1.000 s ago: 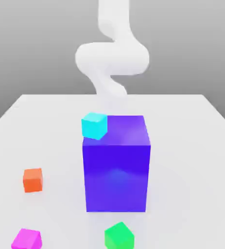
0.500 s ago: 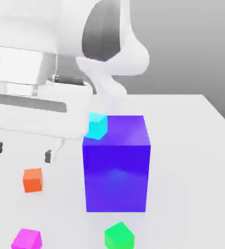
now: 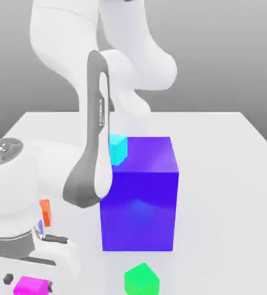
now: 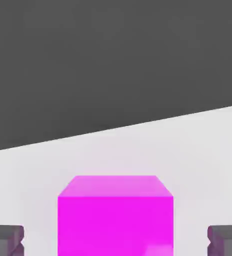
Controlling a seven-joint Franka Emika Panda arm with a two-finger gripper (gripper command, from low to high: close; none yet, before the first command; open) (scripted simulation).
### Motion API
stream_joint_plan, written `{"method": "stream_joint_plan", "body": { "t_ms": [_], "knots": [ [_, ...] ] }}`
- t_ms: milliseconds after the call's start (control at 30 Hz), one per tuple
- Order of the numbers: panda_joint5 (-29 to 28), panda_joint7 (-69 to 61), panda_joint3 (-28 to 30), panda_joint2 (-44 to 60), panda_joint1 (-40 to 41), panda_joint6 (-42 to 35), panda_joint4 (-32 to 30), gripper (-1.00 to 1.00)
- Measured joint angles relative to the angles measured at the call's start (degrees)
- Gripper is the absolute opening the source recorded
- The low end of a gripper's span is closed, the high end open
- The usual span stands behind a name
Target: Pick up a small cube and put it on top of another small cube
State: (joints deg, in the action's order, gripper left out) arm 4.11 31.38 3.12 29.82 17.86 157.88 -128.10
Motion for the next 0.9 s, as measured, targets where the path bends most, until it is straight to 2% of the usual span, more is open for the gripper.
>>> {"method": "stream_joint_plan", "body": {
  "t_ms": [167, 300, 600, 767, 800, 900],
  "knots": [
    [0.0, 0.0, -0.1, 0.3, 0.1, 0.2, 0.1, -1.0],
    [-0.8, 0.6, 0.6, -6.7, -0.5, -5.2, -1.5, -1.0],
    [-4.3, 25.3, -4.9, -20.0, -15.1, -9.4, -10.6, -1.0],
    [-5.5, 29.2, -5.2, -13.6, -17.4, -2.2, -11.3, -1.0],
    [-5.6, 29.4, -5.2, -12.4, -17.5, -1.1, -11.3, 1.0],
    [-5.6, 29.4, -5.2, -12.4, -17.5, -1.1, -11.3, 1.0]
  ]
}}
